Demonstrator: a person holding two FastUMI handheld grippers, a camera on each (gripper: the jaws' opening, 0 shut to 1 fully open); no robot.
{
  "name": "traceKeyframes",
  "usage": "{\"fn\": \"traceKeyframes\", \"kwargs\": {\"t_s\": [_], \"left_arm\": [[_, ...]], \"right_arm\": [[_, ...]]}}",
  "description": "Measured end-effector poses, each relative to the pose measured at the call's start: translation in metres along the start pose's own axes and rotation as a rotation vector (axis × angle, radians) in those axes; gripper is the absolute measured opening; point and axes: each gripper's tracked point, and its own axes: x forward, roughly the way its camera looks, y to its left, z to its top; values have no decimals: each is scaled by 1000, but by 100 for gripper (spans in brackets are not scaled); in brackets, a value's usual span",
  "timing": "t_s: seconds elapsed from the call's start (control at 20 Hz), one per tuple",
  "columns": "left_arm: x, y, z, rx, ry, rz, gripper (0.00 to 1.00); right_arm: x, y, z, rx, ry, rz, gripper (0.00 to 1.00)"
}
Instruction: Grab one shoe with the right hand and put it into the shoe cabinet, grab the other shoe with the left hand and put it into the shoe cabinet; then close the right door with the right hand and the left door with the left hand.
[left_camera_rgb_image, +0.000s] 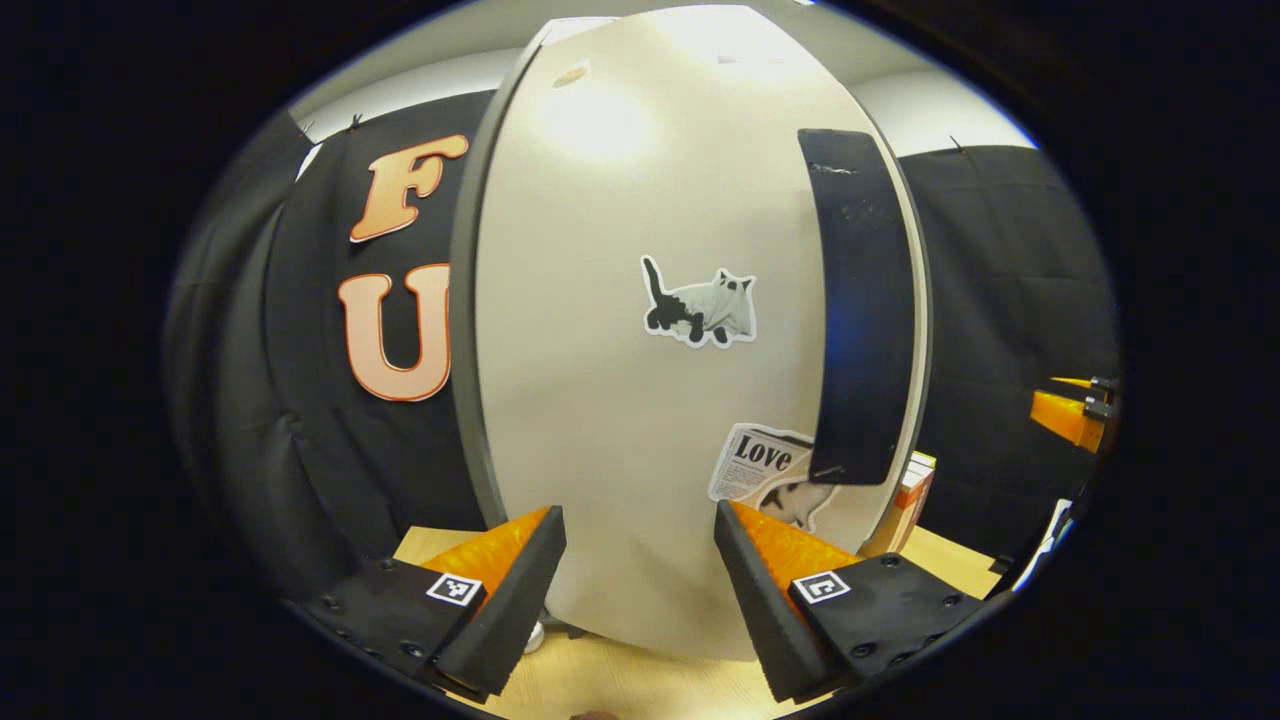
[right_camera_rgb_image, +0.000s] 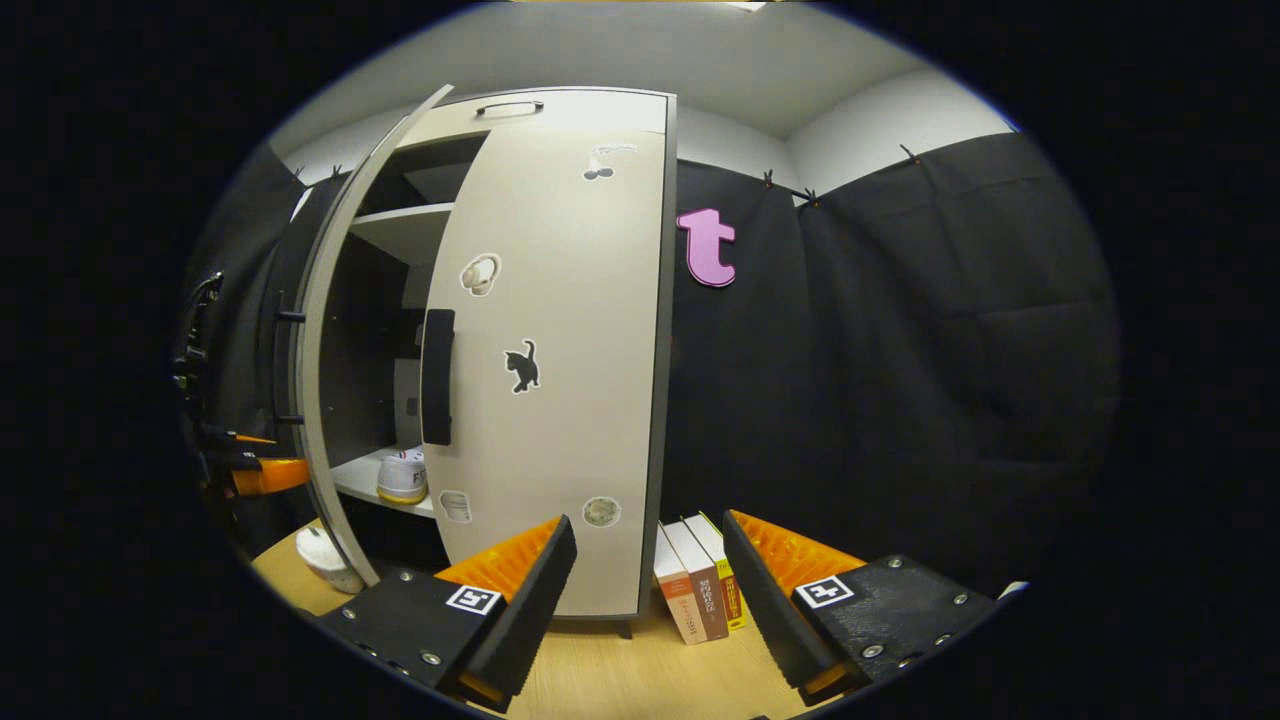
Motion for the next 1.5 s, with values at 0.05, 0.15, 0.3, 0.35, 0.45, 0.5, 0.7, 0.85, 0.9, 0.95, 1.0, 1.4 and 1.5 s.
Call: {"fn": "traceKeyframes", "kwargs": {"t_s": [0.05, 0.15, 0.3, 0.35, 0.45, 0.5, 0.7, 0.85, 0.9, 0.95, 1.0, 1.4, 1.5], "left_arm": [[8, 0, 0, 11, 5, 6, 97], [20, -3, 4, 13, 3, 4, 97], [23, -3, 1, -11, -2, 10, 94], [25, -4, 1, -17, -1, 17, 95], [28, -3, 1, -17, 3, 34, 95], [29, -3, 1, -13, 3, 42, 95], [33, -3, 1, -18, 2, 73, 95], [33, -3, 1, -26, 7, 83, 94], [33, -3, 1, -28, 13, 87, 94], [33, -3, 0, -30, 20, 91, 95], [31, -3, -1, -33, 28, 96, 95], [-26, -4, 35, -61, -16, 107, 95], [-51, -1, 53, -65, -38, 118, 95]], "right_arm": [[0, -4, -2, -3, 5, -10, 91], [0, -13, -4, -6, 9, -30, 91], [5, -17, -7, 2, 21, -42, 91], [6, -17, -7, 8, 21, -42, 92], [9, -16, -6, 14, 15, -41, 91], [11, -16, -6, 13, 13, -39, 91], [17, -14, -6, 11, 15, -33, 91], [20, -14, -5, 15, 15, -27, 92], [21, -13, -4, 15, 16, -25, 91], [21, -13, -3, 16, 15, -23, 91], [23, -12, -2, 17, 15, -19, 91], [21, -4, 26, 9, -5, 27, 91], [16, -1, 36, 3, -5, 41, 92]]}}
